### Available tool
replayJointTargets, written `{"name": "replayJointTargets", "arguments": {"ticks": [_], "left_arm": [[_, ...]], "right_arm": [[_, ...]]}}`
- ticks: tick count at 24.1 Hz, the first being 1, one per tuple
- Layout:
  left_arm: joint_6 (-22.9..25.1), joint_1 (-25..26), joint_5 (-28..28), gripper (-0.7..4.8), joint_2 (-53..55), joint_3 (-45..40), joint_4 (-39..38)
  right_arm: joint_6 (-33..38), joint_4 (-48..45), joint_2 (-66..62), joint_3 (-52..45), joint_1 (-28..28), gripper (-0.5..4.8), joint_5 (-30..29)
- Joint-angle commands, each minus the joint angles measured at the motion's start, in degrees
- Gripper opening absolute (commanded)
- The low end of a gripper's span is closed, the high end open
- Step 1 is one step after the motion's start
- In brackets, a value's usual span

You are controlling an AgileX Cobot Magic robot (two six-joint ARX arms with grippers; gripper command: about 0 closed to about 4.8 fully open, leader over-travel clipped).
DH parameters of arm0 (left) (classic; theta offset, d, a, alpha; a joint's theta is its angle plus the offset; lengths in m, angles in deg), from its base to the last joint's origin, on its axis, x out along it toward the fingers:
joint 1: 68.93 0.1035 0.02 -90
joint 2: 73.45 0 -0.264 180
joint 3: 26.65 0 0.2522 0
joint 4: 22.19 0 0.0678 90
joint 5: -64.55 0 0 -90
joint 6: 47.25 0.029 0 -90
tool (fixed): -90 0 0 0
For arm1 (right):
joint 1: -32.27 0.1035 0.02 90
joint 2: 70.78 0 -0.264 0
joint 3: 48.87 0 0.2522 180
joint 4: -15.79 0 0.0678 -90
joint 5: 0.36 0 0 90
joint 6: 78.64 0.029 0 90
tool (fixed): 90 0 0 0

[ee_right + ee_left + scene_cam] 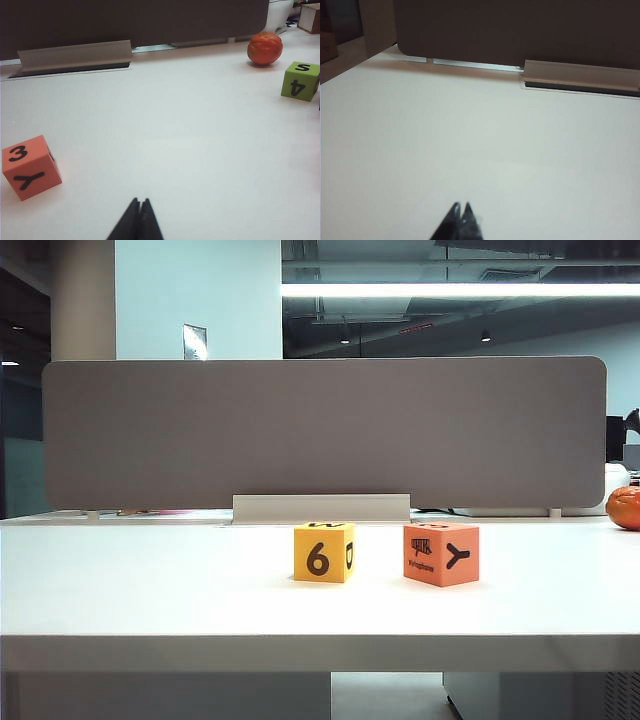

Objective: Stack one letter block on top of another letter block.

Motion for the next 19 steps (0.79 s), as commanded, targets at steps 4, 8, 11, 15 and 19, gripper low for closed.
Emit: {"name": "replayJointTargets", "arguments": {"ticks": [4,8,11,15,19], "left_arm": [[0.1,0.0,0.0,-0.06,0.0,0.2,0.7],[4.7,0.0,-0.3,-0.06,0.0,0.2,0.8],[5.2,0.0,0.0,-0.06,0.0,0.2,0.7],[5.2,0.0,0.0,-0.06,0.0,0.2,0.8],[5.2,0.0,0.0,-0.06,0.0,0.2,0.7]], "right_arm": [[0.0,-0.6,0.1,-0.3,0.0,-0.01,0.1],[0.0,-0.6,0.1,-0.3,0.0,-0.01,0.1],[0.0,-0.6,0.1,-0.3,0.0,-0.01,0.1],[0.0,-0.7,0.1,-0.3,0.0,-0.01,0.0],[0.0,-0.7,0.1,-0.3,0.0,-0.01,0.0]]}}
